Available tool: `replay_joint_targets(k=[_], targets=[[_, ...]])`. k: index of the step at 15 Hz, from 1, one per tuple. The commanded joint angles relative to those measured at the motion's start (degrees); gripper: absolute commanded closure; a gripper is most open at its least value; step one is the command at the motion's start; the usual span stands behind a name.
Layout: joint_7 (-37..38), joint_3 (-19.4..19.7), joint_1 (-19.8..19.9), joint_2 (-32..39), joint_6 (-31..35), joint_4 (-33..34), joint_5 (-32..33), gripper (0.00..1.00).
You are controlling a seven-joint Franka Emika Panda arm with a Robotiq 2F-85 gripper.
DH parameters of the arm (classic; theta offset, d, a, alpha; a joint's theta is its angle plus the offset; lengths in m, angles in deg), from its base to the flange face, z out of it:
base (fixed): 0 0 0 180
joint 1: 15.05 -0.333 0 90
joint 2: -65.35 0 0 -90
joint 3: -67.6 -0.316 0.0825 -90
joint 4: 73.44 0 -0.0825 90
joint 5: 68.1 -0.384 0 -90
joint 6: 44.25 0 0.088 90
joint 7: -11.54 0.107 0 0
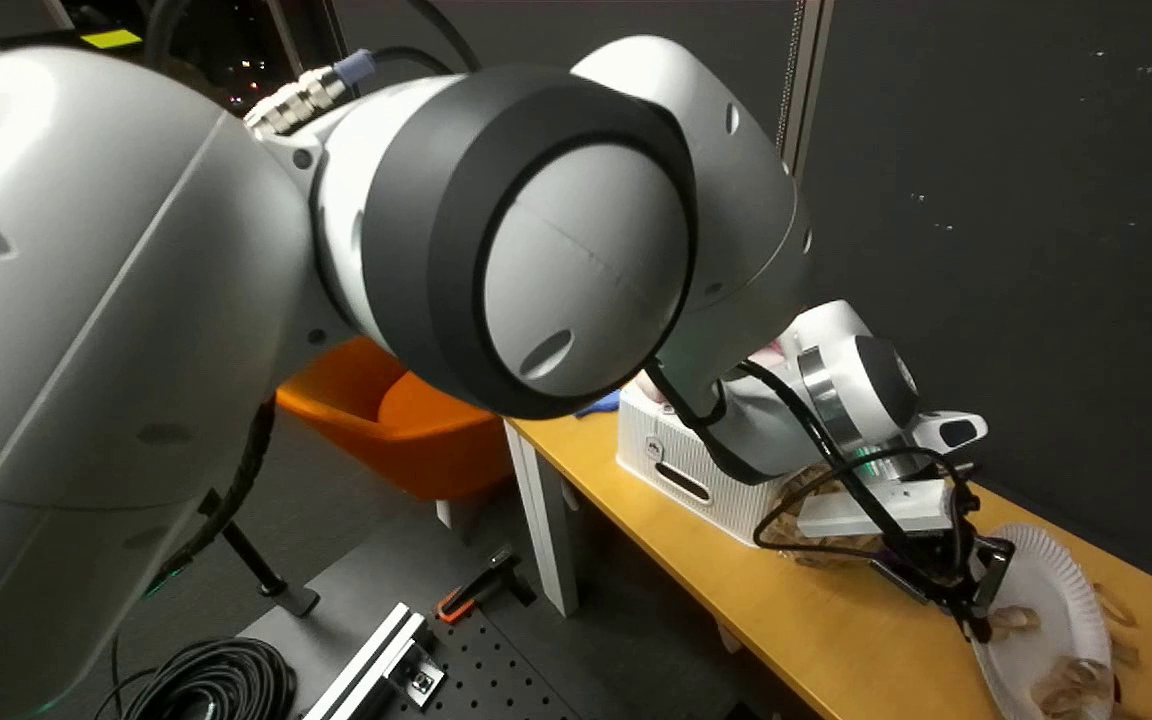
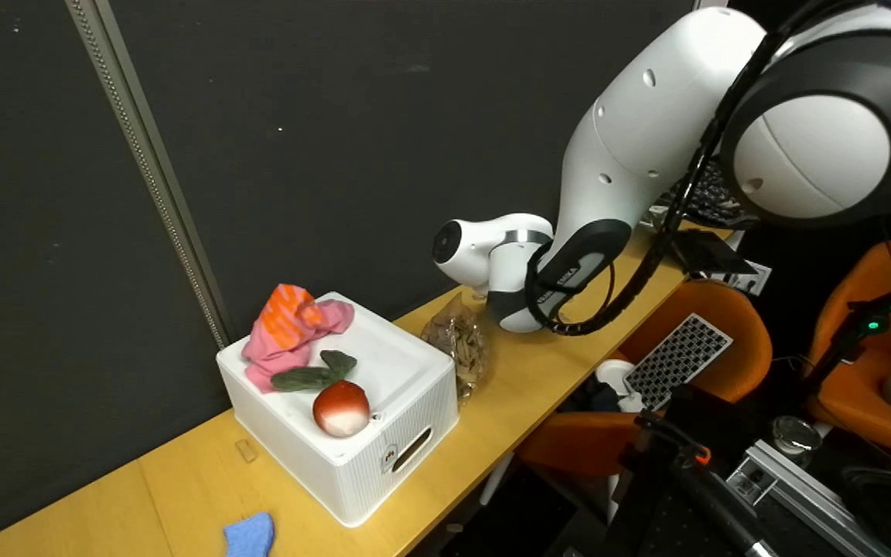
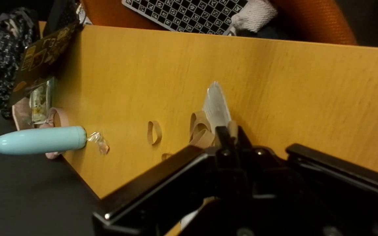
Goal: Put some rubber bands on the plate then put the plate on the basket
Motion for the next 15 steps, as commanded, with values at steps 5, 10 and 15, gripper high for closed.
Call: replay_joint_targets(k=[5,10,15], targets=[[-1.8,-0.2,1.7,-2.3,2.9,-1.2,-2.8,0.98],[-2.5,-0.4,1.6,-2.5,2.5,0.1,-2.9,0.98],[-4.2,-0.4,1.0,-2.5,1.7,1.4,-2.4,0.98]])
